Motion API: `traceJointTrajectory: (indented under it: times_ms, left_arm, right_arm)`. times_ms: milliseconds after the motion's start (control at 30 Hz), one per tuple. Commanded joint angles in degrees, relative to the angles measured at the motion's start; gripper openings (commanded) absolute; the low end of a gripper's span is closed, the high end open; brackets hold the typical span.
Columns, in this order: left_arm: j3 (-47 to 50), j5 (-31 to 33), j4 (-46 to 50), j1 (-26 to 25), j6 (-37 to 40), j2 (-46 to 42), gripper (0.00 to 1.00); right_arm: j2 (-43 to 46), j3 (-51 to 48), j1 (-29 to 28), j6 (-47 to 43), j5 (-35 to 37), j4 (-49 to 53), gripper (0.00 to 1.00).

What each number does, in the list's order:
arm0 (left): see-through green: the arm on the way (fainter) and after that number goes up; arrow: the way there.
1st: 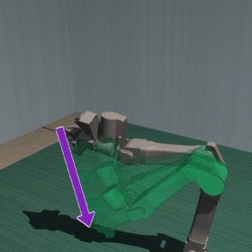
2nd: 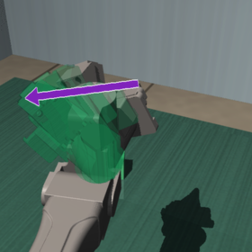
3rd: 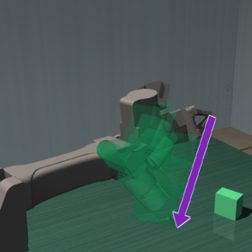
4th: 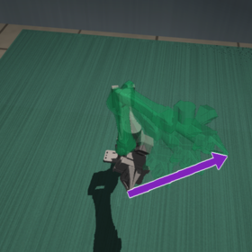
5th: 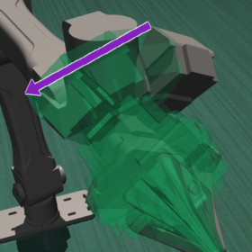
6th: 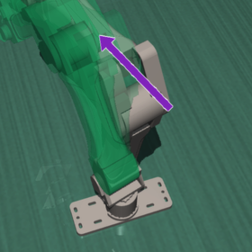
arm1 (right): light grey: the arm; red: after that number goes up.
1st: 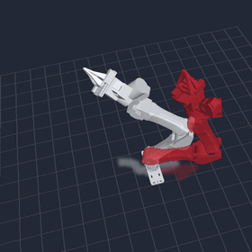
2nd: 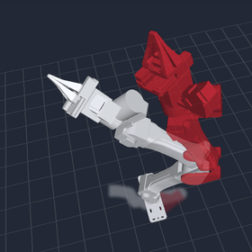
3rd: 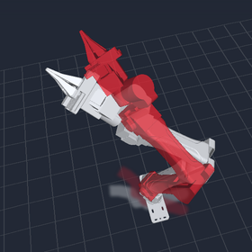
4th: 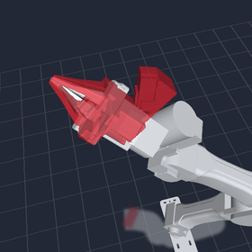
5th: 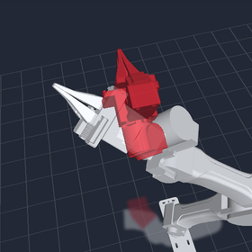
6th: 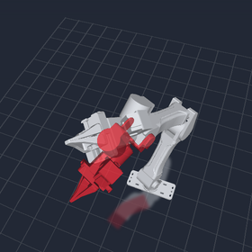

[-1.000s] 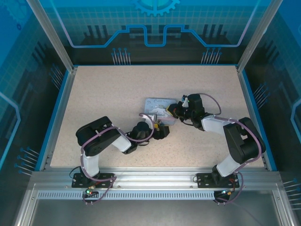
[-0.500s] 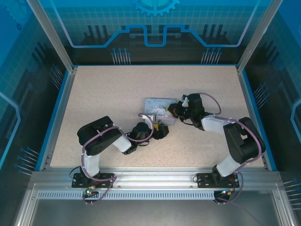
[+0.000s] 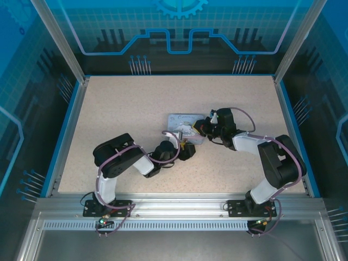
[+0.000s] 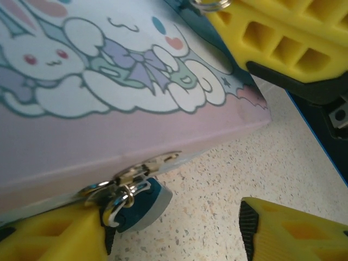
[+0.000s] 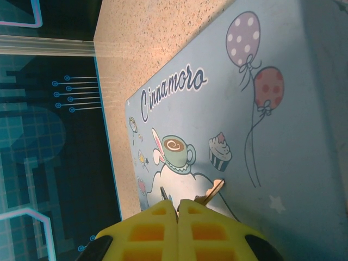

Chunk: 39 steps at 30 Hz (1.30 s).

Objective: Unlock the padlock with the key

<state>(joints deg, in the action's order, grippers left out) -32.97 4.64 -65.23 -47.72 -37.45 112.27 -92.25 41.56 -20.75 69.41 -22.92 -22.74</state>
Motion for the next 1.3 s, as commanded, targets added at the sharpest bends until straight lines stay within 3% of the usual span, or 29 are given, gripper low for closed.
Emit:
traceJointTrajectory:
  times_ms: [0,567,900,1267]
  left_arm:
    - [0.3,-0.6,0.0,-1.2,-0.6,1.5,0.66]
    - [3.5,3.3,-11.9,-1.4,-7.0,1.9,0.58]
    - [0.9,2.7,-6.6,-1.3,-6.7,2.9,0.56]
    - [-1.2,4.7,-1.3,-1.4,-6.3,3.1,0.42]
  right_arm:
    - [-0.9,1.2,-0.8,-0.7,0.5,0.9,0.0]
    - [-1.9,1.0,-0.8,-1.0,0.3,0.8,0.0]
    - [-2.1,0.5,-0.8,-0.8,0.3,0.4,0.0]
    - [-2.2,0.5,-0.8,-0.7,0.2,0.4,0.0]
